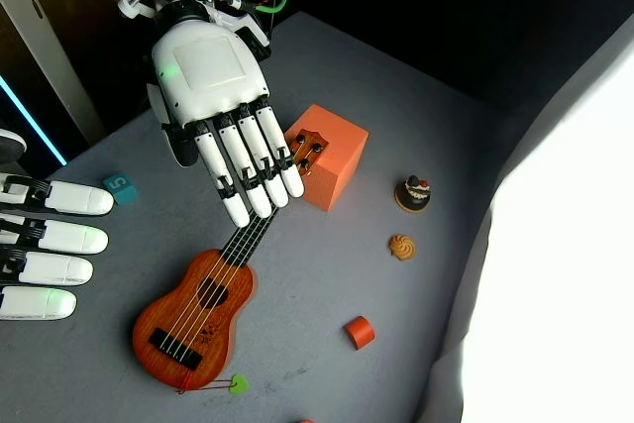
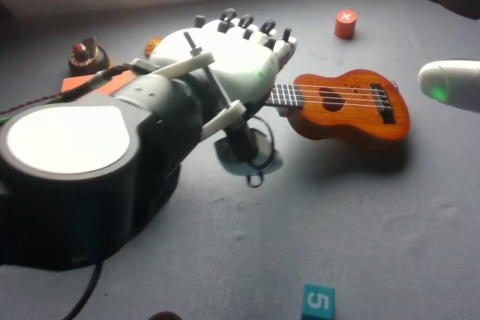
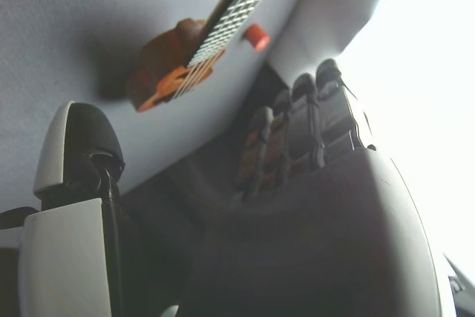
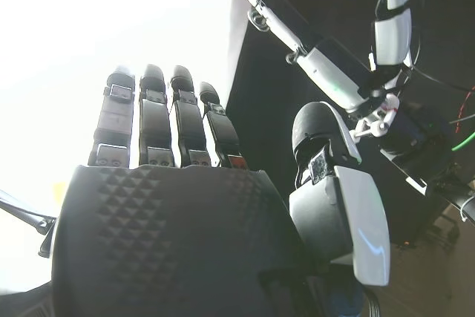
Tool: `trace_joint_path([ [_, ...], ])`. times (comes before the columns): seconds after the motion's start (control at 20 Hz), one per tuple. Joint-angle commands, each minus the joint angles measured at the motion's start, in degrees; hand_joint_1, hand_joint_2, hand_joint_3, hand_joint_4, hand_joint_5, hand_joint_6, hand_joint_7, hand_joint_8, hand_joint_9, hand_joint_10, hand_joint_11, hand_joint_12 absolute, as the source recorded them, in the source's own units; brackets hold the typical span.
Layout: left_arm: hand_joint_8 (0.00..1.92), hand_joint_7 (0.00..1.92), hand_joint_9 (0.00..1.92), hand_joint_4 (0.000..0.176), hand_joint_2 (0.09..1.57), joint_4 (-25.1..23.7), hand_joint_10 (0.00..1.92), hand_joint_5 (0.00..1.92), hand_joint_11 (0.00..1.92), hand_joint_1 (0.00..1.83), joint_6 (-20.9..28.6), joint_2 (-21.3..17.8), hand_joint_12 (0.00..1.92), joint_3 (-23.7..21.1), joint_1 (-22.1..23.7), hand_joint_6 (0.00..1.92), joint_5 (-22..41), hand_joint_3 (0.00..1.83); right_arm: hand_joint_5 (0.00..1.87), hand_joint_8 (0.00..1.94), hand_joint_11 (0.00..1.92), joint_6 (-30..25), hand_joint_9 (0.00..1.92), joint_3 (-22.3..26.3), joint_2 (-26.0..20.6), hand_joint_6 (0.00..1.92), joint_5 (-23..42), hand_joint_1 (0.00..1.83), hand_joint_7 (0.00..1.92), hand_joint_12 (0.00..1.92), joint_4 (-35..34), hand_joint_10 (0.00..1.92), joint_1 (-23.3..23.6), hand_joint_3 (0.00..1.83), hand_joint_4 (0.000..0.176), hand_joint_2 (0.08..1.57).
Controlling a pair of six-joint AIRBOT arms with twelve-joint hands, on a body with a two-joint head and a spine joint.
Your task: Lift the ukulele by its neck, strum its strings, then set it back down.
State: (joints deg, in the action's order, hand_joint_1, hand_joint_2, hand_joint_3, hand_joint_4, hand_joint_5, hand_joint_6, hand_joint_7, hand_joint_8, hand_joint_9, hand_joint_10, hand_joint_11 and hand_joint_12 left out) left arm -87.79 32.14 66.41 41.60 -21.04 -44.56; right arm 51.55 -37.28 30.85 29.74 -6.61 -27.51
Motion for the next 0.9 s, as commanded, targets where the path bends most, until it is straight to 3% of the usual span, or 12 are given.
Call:
trace_joint_path([
  [0.0, 0.00, 0.00, 0.00, 0.000, 1.04, -4.37, 0.00, 0.00, 0.00, 0.76, -0.27, 0.62, 0.00, 0.59, 0.11, 0.00, -1.44, 0.00, 0.00, 0.01, 0.00, -0.19, 0.01, 0.05, -0.22, 0.00, 7.02, 0.05, 0.07, 0.00, -0.03, 0.06, 0.46, 0.01, 0.000, 1.33],
  [0.65, 0.00, 0.00, 0.00, 0.000, 1.05, -4.88, 0.00, 0.00, 0.00, 0.75, 0.39, 5.69, 0.00, 10.40, -2.59, 0.00, 0.37, 0.00, 0.04, 0.00, 0.00, -0.18, 0.04, 0.05, -0.19, 0.02, 7.12, 0.13, 0.09, 0.00, 0.03, 0.13, 0.56, 0.00, 0.000, 1.32],
  [0.85, 0.00, 0.00, 0.00, 0.000, 1.04, -5.01, 0.00, 0.00, 0.00, 0.73, 0.39, 6.58, 0.00, 12.83, -3.09, 0.00, 0.95, 0.00, 0.00, 0.00, 0.00, -0.18, 0.00, 0.05, -0.17, 0.00, 7.14, 0.07, 0.04, 0.00, 0.07, 0.10, 0.57, 0.01, 0.000, 1.33],
])
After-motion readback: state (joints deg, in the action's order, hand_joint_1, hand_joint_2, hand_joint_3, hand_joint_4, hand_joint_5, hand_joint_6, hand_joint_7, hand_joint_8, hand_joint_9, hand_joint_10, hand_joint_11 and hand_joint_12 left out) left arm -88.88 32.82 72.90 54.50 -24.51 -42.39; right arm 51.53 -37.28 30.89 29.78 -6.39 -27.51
